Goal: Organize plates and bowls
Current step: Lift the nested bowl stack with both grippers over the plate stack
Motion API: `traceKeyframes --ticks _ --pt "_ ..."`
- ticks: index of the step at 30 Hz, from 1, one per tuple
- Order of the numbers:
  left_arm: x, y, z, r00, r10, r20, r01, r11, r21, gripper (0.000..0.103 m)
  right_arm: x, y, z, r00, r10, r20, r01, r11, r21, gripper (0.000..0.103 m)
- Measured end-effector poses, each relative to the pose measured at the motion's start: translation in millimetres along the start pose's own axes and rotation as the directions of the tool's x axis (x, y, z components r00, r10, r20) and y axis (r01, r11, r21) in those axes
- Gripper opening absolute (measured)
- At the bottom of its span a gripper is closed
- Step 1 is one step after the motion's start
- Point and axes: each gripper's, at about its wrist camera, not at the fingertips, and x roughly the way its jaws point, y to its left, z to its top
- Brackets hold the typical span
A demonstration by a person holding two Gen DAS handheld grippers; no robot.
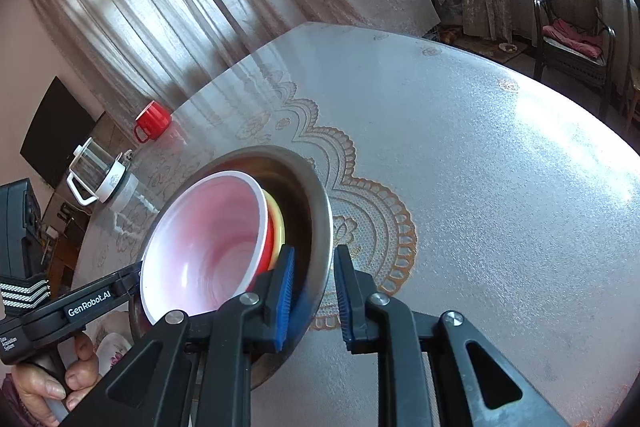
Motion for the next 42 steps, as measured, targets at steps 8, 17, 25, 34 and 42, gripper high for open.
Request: traceKeyframes --ticks 8,17,25,34,42 --pt "-2 -11 -5 1.0 0.025 0.006 -0.025 1.0 0.008 0.015 -2 1 -1 1.0 -0.02 -0.005 0.02 1.0 0.006 0.013" --pt "-18 -30 -22 0.999 0.024 0.049 -0.026 0.999 0.046 0.015 -8 -12 -9 1.0 -0.015 -0.022 0.017 0.998 0.061 0.014" --pt "-18 -44 -34 0.999 0.008 0.048 -0.011 0.998 0.062 0.016 -21 -21 -17 0.999 -0.034 -0.009 0.034 0.997 0.065 0.013" --pt "-30 -62 -49 0.996 0.011 0.084 -0.019 0.996 0.092 0.016 -32 -35 -25 0.999 -0.048 -0.013 0.049 0.994 0.093 0.012" --pt "-44 -70 -66 0.992 0.015 0.123 -0.029 0.994 0.106 0.016 -42 -44 -35 0.999 -0.034 -0.016 0.036 0.992 0.123 0.012"
